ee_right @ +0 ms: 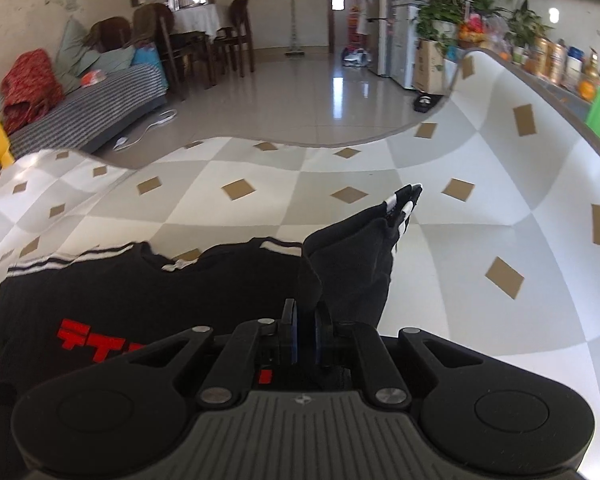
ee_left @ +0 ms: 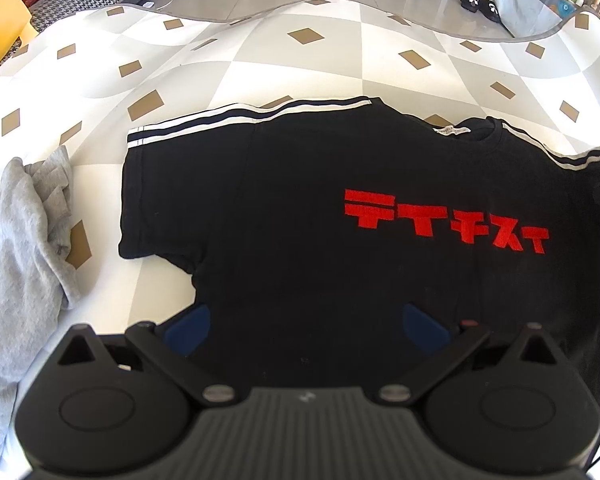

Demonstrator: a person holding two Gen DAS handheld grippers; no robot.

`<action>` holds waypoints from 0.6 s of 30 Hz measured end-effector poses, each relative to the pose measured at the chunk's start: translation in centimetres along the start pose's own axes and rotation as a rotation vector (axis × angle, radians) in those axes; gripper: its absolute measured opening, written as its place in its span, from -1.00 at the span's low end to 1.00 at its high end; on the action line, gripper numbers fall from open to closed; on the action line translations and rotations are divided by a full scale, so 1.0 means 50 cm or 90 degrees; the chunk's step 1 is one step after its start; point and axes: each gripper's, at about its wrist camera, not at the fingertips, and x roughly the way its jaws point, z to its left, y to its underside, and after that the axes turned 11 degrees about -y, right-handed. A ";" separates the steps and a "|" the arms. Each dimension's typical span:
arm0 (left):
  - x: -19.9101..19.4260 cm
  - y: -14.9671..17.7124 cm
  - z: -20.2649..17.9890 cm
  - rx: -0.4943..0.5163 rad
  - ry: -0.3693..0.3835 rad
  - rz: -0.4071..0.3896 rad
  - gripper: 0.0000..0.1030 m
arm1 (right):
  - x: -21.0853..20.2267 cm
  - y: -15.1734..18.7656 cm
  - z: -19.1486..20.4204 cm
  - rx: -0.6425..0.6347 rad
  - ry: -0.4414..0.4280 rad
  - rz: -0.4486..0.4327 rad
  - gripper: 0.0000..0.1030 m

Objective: Fold clothes
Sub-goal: 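Lift the side edge with the right gripper and fold it over the shirt body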

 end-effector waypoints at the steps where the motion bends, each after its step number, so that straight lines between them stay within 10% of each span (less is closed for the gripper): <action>1: 0.000 0.000 0.000 0.000 0.000 0.000 1.00 | 0.006 0.004 0.009 -0.013 -0.006 0.008 -0.84; 11: 0.001 0.002 0.002 0.002 0.001 0.003 1.00 | 0.059 0.055 0.074 -0.107 -0.073 0.078 -0.61; 18: 0.000 -0.003 0.012 -0.007 -0.001 0.000 1.00 | 0.025 0.014 0.043 -0.015 -0.102 0.034 -0.44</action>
